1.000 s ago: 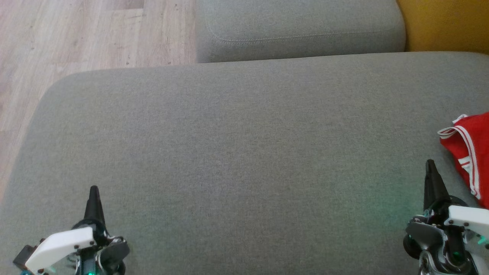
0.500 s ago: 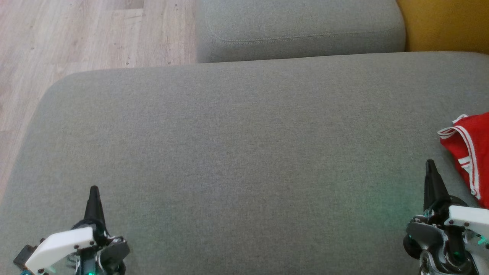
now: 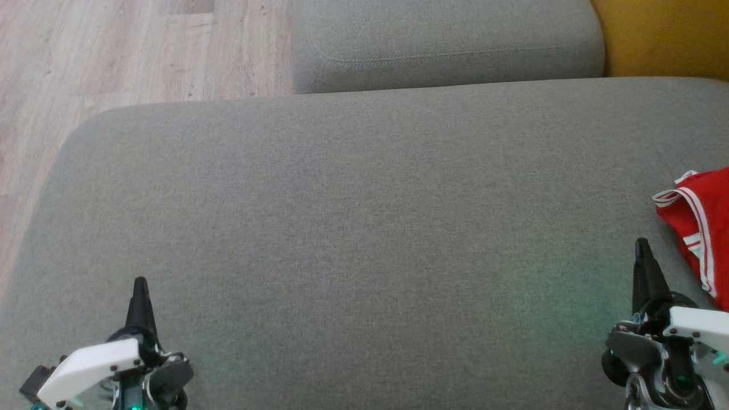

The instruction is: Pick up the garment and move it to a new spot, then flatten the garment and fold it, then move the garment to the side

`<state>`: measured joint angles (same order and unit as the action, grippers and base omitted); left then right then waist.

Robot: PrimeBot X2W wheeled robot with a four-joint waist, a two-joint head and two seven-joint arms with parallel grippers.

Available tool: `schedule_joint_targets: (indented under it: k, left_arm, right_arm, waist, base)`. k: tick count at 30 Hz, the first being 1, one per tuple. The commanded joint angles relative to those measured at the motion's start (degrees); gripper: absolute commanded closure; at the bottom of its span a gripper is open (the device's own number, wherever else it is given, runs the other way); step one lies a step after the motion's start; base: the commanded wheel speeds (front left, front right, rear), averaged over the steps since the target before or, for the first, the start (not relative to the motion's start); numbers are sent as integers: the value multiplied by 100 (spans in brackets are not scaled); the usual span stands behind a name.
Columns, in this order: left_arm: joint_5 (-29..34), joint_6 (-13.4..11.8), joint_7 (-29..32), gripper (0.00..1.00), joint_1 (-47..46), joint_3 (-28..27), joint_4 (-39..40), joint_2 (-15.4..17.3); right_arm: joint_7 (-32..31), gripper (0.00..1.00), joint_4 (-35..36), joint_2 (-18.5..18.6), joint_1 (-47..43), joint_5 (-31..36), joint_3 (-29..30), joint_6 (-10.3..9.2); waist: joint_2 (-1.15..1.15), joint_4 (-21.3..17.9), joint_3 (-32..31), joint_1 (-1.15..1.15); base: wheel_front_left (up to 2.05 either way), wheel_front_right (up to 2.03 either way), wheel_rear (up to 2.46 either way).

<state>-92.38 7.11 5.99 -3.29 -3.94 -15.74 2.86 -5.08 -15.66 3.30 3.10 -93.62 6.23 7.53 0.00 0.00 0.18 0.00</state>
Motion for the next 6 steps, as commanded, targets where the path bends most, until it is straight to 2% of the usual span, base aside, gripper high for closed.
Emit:
schedule_joint_targets:
  k: [1,6]
  left_arm:
    - [-2,37,27,100,-287,-230,169,25]
    - [0,37,29,100,-287,-233,169,24]
  right_arm:
    - [-44,100,170,46,297,45,-92,-4]
    - [-50,100,170,40,298,52,-84,-4]
  waist:
    - [0,0,0,0]
    - [0,0,0,0]
  base:
    - [0,0,0]
    - [0,0,0]
